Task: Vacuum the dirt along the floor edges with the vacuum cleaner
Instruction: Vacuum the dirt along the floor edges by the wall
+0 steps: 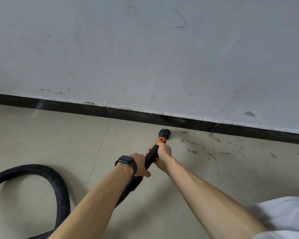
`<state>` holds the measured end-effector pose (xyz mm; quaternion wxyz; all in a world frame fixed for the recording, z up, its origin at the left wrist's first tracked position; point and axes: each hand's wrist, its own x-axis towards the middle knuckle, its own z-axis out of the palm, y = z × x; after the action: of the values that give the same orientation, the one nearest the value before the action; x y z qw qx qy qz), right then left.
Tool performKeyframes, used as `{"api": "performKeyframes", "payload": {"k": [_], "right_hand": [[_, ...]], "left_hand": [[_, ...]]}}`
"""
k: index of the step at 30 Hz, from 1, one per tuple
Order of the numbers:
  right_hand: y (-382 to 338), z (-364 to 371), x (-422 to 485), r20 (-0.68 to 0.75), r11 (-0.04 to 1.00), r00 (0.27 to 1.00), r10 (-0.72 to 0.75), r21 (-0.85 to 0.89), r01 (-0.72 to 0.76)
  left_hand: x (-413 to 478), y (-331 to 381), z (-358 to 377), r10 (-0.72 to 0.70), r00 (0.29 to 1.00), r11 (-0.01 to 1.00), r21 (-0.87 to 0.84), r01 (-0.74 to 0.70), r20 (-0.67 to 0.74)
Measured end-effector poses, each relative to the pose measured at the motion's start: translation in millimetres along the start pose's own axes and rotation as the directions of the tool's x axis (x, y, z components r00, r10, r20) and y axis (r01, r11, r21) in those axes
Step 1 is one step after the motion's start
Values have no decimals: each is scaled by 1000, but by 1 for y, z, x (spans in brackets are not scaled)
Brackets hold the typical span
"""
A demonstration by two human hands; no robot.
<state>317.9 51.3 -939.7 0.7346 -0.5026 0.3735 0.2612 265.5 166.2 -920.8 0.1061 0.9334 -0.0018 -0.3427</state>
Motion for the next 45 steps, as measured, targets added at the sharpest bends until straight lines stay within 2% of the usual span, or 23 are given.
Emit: {"api": "performKeyframes", "payload": {"k": [2, 9, 19, 24, 29, 31, 34, 39, 45], "right_hand": [[1, 3, 4, -7, 999, 1000, -2, 48, 3], [-9, 12, 18, -41, 998, 999, -25, 56, 27], [-8, 29, 37, -80, 996, 994, -78, -43, 74], [11, 54, 30, 36, 998, 999, 18, -66, -16], [30, 51, 16, 103, 991, 987, 125, 26, -129], [41, 46, 10, 31, 989, 992, 122, 82, -124], [61, 34, -4, -131, 974, 990, 56, 227, -25], [80, -2, -21, -212, 918, 977, 29, 393, 58], [87, -42, -29, -389, 905, 921, -9, 388, 172]], "left_hand": [[2, 0, 3, -2, 1000, 1000, -11, 2, 2], [6, -1, 3, -32, 998, 994, -109, 26, -47], [3, -8, 6, -74, 987, 985, -166, 50, -140], [-8, -39, 20, -167, 982, 946, -296, 134, -88], [-22, -68, 29, -205, 979, 899, -392, 193, 10], [-25, -68, 33, -189, 980, 889, -415, 195, 55], [-29, -62, 41, -176, 982, 889, -418, 190, 70], [-36, -51, 60, -138, 990, 938, -317, 142, 35], [-51, -14, 90, 29, 1000, 987, -161, -30, -11]]}}
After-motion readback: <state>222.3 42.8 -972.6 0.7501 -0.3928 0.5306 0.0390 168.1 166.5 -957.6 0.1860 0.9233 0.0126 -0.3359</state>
